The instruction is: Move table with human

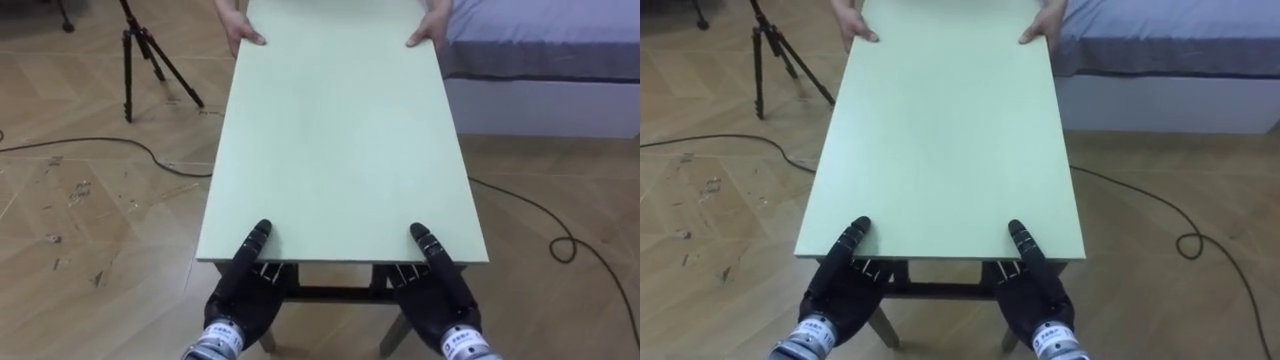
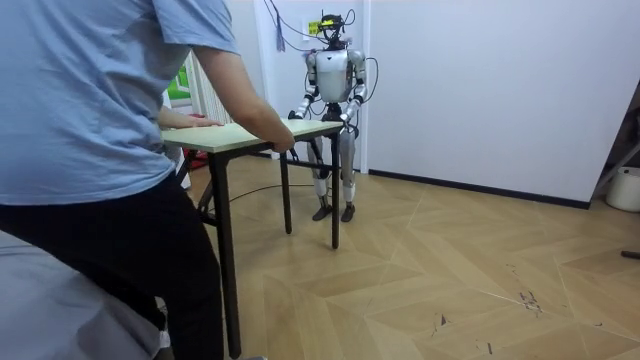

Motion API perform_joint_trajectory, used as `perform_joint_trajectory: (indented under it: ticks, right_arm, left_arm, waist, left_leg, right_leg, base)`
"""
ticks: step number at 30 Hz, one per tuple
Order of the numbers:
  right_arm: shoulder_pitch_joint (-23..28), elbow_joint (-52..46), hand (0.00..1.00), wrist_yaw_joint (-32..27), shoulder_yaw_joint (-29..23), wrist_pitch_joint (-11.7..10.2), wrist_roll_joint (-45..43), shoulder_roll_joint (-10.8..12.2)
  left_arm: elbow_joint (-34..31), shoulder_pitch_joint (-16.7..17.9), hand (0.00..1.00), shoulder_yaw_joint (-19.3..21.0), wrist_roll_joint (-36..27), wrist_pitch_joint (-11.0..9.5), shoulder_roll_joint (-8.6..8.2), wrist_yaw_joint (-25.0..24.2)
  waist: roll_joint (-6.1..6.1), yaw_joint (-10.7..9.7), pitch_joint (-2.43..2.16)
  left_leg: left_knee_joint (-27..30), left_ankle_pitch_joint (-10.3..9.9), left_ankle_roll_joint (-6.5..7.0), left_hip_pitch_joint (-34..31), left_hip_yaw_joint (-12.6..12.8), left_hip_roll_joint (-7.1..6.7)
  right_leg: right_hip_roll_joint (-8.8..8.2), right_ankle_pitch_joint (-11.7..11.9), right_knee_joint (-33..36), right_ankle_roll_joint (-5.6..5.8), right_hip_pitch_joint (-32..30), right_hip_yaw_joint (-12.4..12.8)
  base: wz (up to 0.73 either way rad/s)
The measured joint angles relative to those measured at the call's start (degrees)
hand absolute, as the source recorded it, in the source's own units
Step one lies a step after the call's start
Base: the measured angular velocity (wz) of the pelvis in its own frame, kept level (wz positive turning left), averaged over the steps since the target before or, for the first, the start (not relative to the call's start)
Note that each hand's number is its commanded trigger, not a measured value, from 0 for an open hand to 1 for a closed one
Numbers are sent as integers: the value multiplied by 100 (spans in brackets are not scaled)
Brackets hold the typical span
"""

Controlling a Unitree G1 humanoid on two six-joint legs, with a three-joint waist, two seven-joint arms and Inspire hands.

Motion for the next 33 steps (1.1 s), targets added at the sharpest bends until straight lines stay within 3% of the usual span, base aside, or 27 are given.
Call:
perform_joint_trajectory:
  ticks: [3,8,11,16,28,33]
  right_arm:
    - [12,-3,100,66,49,-146,-88,-5]
    - [14,-5,100,144,93,-179,-85,-44]
    - [20,-5,100,195,196,-347,-71,-39]
    - [36,-5,100,219,248,-339,-51,-30]
    - [683,-442,100,434,426,-298,-61,-53]
    - [857,-533,100,609,476,-309,-61,-104]
  left_arm:
    - [-20,70,100,-28,1,-34,-21,-85]
    - [-117,159,100,-62,4,-129,-42,-122]
    - [-164,178,100,-64,4,-143,-44,-136]
    - [-243,226,100,-34,109,-195,-36,-136]
    - [-962,1027,100,-38,307,-260,47,-168]
    - [-1170,1297,100,-68,303,-284,48,-218]
  waist:
    - [25,-19,-4]
    - [21,-64,-6]
    - [18,-80,-8]
    - [-12,-122,-8]
    - [-116,-123,10]
    - [-215,-76,10]
  left_leg:
    - [1,0,0,-3,1,0]
    - [-17,1,1,-13,7,3]
    - [-15,1,1,-10,12,3]
    - [-16,1,1,-15,22,3]
    - [-11,0,0,-80,36,-6]
    - [46,2,0,-226,32,-16]
  right_leg:
    - [-2,0,-2,0,-20,2]
    - [3,-1,-2,1,-49,49]
    - [4,-1,-5,1,-51,67]
    - [5,-3,-13,5,-64,79]
    - [4,-3,-12,3,-118,106]
    - [-4,14,2,-23,-237,119]
  base:
    - [0]
    - [-1]
    - [-3]
    - [-1]
    - [0]
    - [-1]
